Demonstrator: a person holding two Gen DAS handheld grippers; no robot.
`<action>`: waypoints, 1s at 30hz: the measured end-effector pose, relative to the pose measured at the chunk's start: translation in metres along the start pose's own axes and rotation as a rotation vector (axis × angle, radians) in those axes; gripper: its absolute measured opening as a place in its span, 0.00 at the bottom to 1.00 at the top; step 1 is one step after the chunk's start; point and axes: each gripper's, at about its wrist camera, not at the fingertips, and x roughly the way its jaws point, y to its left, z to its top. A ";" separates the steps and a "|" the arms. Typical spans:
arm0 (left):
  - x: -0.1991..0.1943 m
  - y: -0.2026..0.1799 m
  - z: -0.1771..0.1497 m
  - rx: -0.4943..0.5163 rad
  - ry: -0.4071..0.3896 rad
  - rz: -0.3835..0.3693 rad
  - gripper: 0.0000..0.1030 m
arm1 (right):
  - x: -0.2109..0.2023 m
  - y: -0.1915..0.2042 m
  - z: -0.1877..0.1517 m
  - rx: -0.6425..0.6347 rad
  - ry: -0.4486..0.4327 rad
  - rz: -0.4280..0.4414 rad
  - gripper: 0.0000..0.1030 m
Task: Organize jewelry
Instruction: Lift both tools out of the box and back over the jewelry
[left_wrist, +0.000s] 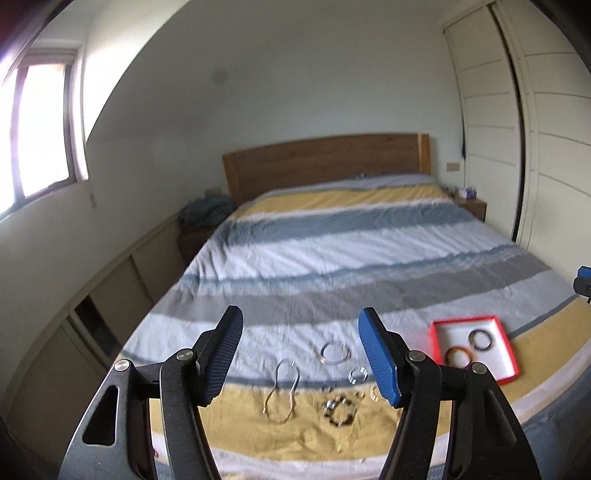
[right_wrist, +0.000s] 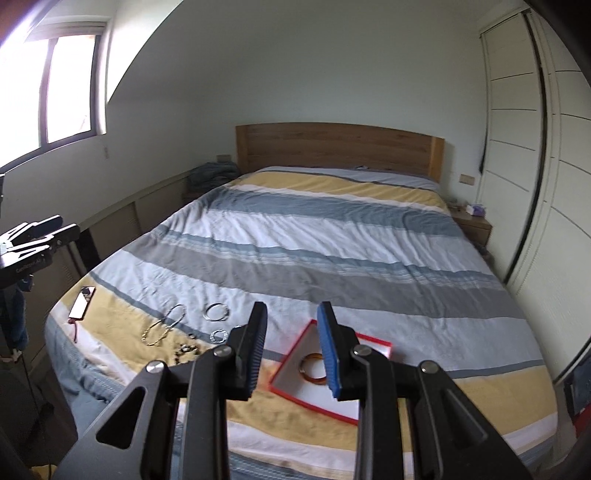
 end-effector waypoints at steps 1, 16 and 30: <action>0.005 0.002 -0.007 -0.004 0.018 0.001 0.63 | 0.006 0.005 -0.004 -0.001 0.010 0.011 0.26; 0.117 0.011 -0.111 -0.071 0.319 -0.050 0.61 | 0.131 0.048 -0.062 -0.018 0.219 0.163 0.26; 0.220 -0.006 -0.186 -0.116 0.539 -0.132 0.52 | 0.241 0.063 -0.109 -0.001 0.413 0.234 0.26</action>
